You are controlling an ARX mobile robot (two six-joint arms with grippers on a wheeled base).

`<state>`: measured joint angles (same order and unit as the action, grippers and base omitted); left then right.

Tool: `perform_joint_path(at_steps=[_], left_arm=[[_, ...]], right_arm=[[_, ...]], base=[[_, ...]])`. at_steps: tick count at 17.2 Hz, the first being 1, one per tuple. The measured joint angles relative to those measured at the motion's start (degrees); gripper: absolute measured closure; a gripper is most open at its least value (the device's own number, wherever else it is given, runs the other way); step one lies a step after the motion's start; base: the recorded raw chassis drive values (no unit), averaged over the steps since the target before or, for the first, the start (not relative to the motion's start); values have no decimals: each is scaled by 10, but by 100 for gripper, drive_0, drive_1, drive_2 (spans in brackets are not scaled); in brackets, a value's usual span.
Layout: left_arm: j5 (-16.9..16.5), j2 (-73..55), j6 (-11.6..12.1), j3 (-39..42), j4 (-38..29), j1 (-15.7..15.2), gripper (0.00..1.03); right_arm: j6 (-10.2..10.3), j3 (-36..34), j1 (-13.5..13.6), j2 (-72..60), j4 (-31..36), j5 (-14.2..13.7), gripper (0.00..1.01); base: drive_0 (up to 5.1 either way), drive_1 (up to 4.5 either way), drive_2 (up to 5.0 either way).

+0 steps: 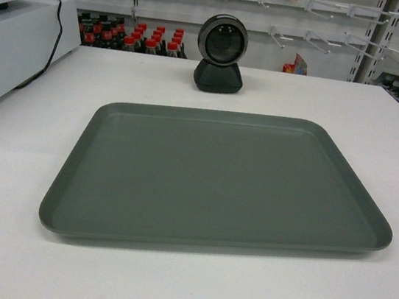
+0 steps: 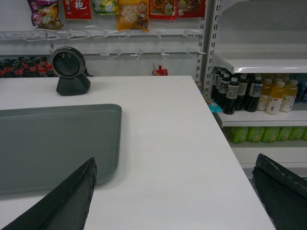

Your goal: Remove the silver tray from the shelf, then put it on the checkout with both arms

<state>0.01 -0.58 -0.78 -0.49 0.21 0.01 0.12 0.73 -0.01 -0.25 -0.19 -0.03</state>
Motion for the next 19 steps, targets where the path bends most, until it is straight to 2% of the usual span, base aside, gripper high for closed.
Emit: perform_joint_path(at_steps=[6, 19], left_arm=[[0, 0, 0, 0, 1, 0, 5], [0, 0, 0, 0, 2, 0, 5]], right_arm=[[0, 0, 0, 0, 0, 0, 3], [0, 0, 0, 0, -4, 0, 3]], base=[[0, 0, 0], [6, -427, 439]])
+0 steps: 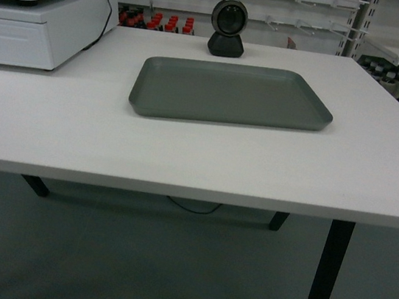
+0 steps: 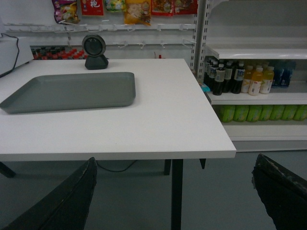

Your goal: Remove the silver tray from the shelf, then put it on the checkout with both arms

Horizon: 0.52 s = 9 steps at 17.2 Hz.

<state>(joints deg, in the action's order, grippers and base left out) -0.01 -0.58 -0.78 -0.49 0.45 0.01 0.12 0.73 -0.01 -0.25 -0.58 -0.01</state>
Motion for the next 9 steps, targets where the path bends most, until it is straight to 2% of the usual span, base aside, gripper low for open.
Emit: perform_joint_path(at_steps=[9], left_arm=[[0, 0, 0, 0, -2, 0, 5]], right_arm=[[0, 0, 0, 0, 3, 0, 3]], base=[[3, -431, 436]])
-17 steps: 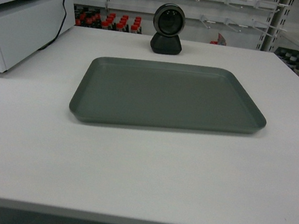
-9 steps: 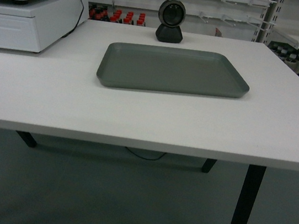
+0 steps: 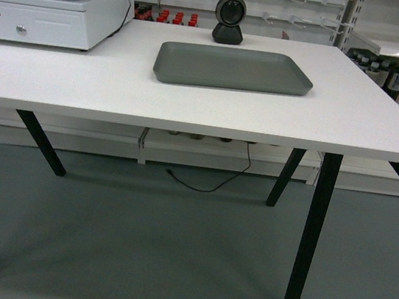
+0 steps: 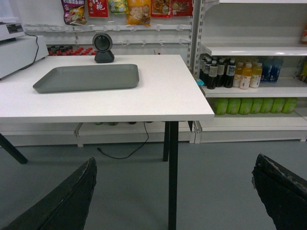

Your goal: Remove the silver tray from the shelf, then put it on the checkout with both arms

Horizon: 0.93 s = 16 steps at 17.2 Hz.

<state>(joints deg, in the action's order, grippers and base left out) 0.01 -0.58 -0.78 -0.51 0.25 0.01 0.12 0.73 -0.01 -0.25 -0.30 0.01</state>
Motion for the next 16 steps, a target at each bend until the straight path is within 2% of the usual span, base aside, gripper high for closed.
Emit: perform_joint_path(at_steps=[6, 16], left_arm=[[0, 0, 0, 0, 0, 0, 5], [0, 0, 0, 0, 0, 0, 5]], right_arm=[[0, 0, 0, 0, 0, 0, 3], [0, 0, 0, 0, 2, 0, 3]], base=[[3, -431, 436], [0, 0, 0]])
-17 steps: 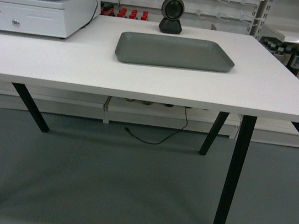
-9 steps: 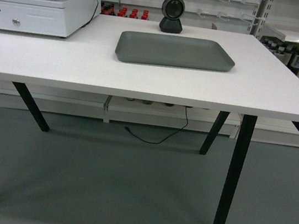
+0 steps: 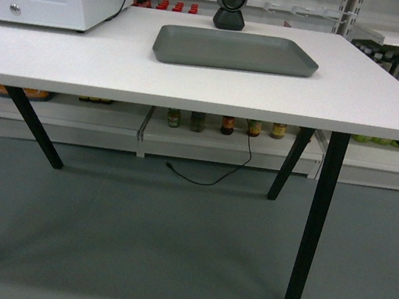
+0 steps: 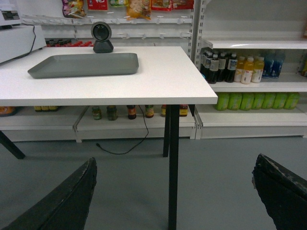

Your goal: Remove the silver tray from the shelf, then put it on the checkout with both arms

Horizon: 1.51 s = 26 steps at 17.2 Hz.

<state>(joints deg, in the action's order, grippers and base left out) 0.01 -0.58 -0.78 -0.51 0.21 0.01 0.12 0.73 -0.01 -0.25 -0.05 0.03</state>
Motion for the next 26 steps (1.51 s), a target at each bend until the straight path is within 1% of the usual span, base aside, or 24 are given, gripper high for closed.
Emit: perform_joint_path(at_steps=[26], left_arm=[[0, 0, 2, 0, 1, 0, 5]], right_arm=[[-1, 0, 0, 0, -2, 0, 3]], base=[[0, 0, 0]])
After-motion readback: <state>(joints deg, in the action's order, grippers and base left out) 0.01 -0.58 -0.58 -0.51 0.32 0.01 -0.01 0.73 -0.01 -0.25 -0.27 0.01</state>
